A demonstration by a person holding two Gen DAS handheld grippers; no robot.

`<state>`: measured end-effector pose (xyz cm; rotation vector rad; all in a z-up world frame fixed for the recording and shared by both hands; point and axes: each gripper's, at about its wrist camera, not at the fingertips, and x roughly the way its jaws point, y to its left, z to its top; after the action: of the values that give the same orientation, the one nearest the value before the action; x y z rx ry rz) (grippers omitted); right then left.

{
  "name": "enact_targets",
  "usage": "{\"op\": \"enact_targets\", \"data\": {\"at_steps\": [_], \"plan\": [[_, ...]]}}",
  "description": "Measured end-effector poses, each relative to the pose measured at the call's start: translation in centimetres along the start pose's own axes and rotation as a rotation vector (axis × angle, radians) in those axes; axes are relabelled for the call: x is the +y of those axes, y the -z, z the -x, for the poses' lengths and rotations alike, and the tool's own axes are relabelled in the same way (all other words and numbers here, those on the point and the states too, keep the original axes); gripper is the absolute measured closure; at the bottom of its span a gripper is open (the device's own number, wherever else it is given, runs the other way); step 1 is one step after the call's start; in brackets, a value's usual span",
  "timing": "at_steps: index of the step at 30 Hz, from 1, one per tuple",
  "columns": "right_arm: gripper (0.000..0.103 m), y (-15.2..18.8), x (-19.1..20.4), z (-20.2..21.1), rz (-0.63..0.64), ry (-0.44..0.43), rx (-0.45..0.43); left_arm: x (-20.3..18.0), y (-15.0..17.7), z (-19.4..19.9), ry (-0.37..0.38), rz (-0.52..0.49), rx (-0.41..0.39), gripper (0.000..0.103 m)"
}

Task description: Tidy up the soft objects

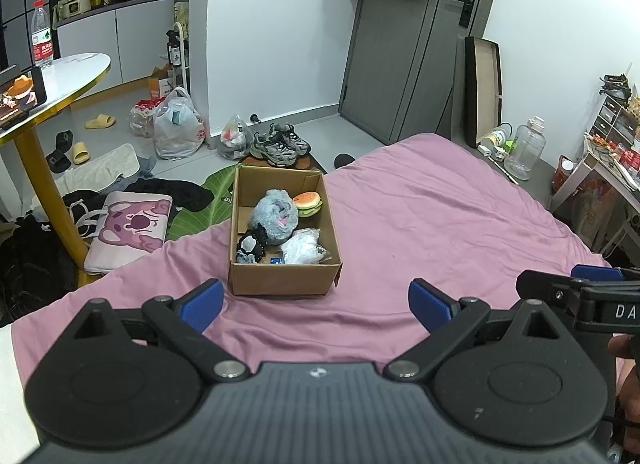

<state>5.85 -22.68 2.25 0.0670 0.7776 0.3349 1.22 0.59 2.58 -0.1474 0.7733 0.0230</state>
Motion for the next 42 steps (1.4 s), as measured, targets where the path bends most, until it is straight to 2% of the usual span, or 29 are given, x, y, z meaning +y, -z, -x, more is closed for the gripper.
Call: {"op": "enact_targets", "data": {"at_steps": [42], "plan": [[0.000, 0.36, 0.45, 0.24, 0.025, -0.012, 0.011, 0.94, 0.54, 0.68, -0.023, 0.001, 0.019, 0.005]]}}
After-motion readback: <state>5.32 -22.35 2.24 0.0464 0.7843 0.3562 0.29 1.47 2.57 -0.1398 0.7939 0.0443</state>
